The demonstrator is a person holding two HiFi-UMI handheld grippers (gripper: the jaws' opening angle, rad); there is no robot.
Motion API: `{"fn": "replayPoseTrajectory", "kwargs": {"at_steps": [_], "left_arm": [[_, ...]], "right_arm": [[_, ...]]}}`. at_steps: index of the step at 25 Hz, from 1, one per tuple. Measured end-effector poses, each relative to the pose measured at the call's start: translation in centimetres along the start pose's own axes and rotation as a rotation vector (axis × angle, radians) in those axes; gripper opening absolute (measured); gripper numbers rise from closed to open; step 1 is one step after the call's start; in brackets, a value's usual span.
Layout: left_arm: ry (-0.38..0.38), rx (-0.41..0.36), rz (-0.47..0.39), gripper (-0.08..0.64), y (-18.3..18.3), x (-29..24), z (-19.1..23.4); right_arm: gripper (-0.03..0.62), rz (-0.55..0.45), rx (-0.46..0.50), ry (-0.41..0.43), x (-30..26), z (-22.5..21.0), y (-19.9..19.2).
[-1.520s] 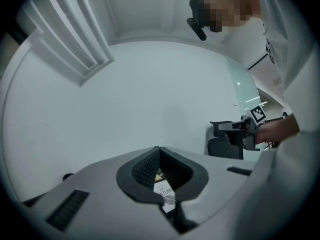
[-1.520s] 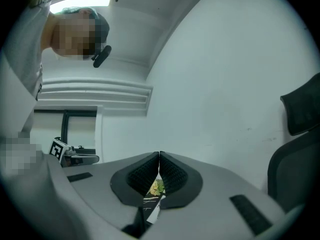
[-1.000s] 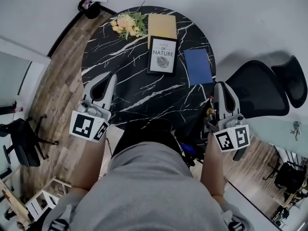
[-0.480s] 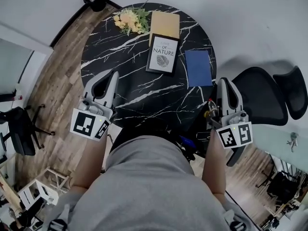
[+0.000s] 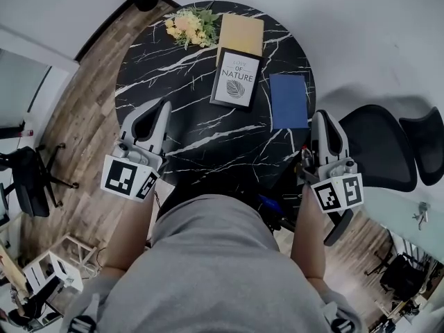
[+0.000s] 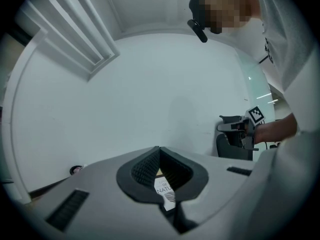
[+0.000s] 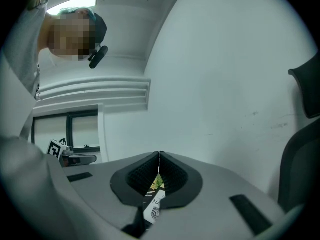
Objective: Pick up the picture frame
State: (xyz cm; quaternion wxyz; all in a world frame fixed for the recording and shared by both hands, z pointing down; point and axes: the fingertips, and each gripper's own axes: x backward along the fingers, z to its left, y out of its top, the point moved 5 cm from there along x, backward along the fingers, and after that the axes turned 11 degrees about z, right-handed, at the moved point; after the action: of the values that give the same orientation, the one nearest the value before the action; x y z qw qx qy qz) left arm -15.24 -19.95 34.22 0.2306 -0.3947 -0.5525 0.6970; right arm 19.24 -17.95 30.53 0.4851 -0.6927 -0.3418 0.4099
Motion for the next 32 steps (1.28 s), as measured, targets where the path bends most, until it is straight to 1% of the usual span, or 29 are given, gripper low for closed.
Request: {"fn": "replayPoseTrajectory", "kwargs": {"at_steps": [5,10,13,20,25,32], "left_arm": [[0.007,-0.003,0.029,0.006,-0.7,-1.0,0.1],[-0.003,0.004,0.024,0.006,-0.5,-1.6,-0.4],[-0.009,0.005,0.024,0.006,-0.6,-2.0,-0.6],[-0.011,0.024,0.05,0.006,-1.8,-3.0,-0.6],[-0.009,0.011,0.083,0.006,-2.8,-3.7,-0.5],[-0.017,0.03,0.12,0.006,-4.1,-5.5,-0.2]], "right_arm": [[0.026,0.014,-0.006,0.025,-1.1,-0.5,-0.1],[0.026,-0.004,-0.002,0.047,-1.9,-0.6,0.9],[0.026,-0.003,-0.001,0.052,-2.1,-0.6,0.8],[0.026,0.04,-0.021,0.085,-3.8,-0.8,-0.9],[0.026,0.059,-0.034,0.101,-5.0,-1.0,-2.0],[0.028,0.106,-0.066,0.124,-7.2,-1.9,-3.9]]}}
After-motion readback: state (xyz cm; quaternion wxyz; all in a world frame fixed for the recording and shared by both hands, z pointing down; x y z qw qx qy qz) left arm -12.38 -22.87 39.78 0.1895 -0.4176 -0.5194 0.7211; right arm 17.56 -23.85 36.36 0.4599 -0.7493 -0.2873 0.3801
